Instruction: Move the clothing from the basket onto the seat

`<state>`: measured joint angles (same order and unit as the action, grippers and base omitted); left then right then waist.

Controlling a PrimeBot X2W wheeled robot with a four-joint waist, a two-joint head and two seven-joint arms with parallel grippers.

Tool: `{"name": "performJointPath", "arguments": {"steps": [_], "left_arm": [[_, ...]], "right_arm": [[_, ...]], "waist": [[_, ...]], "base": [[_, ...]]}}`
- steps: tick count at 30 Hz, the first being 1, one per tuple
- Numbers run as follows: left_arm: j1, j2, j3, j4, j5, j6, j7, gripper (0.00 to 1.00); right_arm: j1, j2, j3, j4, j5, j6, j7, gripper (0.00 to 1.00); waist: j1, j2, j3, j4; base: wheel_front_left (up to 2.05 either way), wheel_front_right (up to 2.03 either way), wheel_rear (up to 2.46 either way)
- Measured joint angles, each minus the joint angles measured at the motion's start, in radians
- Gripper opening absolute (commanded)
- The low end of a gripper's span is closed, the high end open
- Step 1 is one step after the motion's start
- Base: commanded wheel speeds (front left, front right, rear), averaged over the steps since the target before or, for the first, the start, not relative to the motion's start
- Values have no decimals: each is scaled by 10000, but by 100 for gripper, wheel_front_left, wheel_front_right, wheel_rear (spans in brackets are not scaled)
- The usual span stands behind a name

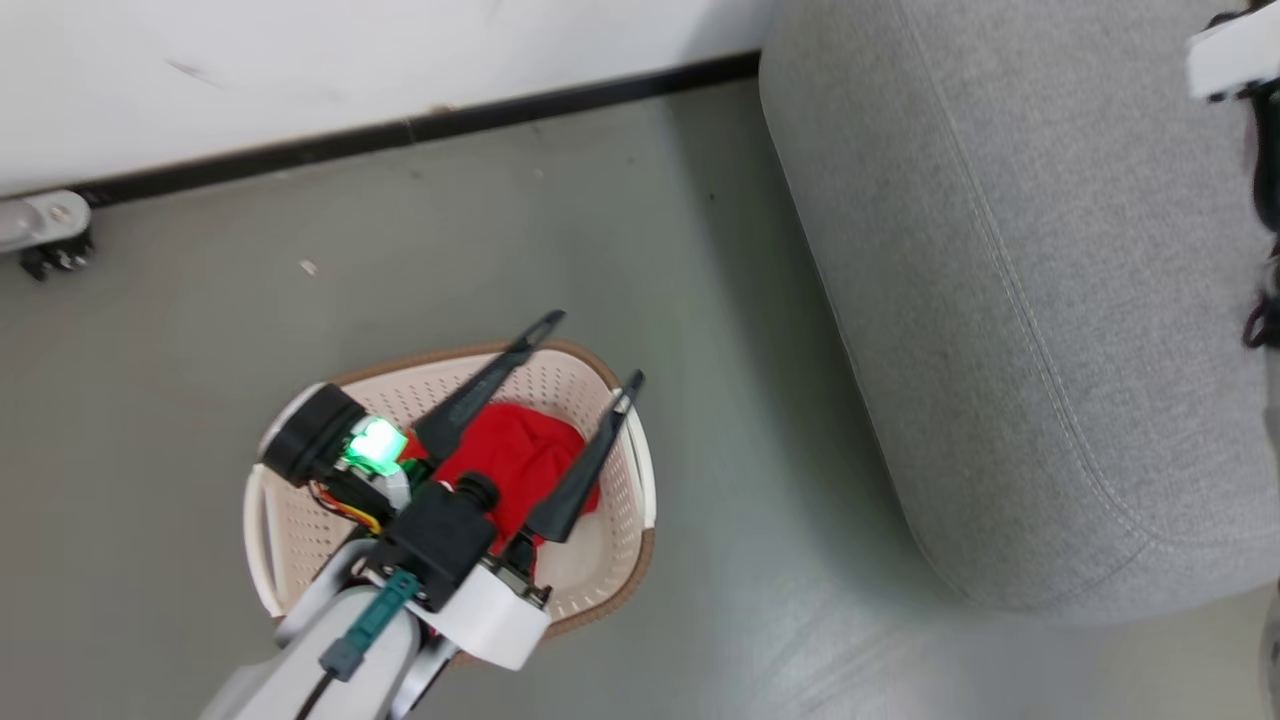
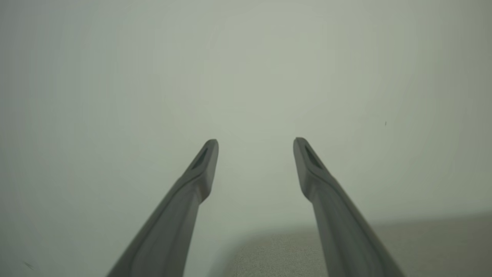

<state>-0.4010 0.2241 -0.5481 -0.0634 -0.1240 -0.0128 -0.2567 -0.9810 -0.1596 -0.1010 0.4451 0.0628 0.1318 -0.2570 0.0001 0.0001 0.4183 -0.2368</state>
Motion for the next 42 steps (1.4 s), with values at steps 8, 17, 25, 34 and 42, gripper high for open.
{"name": "performJointPath", "arguments": {"steps": [8,17,25,34,42], "left_arm": [[499,-144,930,-10,-186,280,0,100],[1345,-449,1605,115,-433,380,0,100],[2133,-1051,2339,199,-945,464,0,100],[3085,-1172,2759,861,-920,439,2,100],[3634,-1363,3204,1388,-848,447,2,100]], "right_arm": [[1191,-31,1116,-487,263,0,0,100],[2531,-265,2098,-639,439,2,0,100],[3801,-265,2347,-865,867,0,0,100],[5112,-267,2364,-1066,1060,0,2,100],[6582,-102,2360,-1221,1135,0,4,100]], "waist": [[0,0,-893,413],[0,0,-1793,886],[0,0,-2543,1298],[0,0,-3221,1670],[0,-1,-3792,1983]], "base": [[0,0,0],[0,0,0],[0,0,0],[0,0,0],[0,0,0]]}}
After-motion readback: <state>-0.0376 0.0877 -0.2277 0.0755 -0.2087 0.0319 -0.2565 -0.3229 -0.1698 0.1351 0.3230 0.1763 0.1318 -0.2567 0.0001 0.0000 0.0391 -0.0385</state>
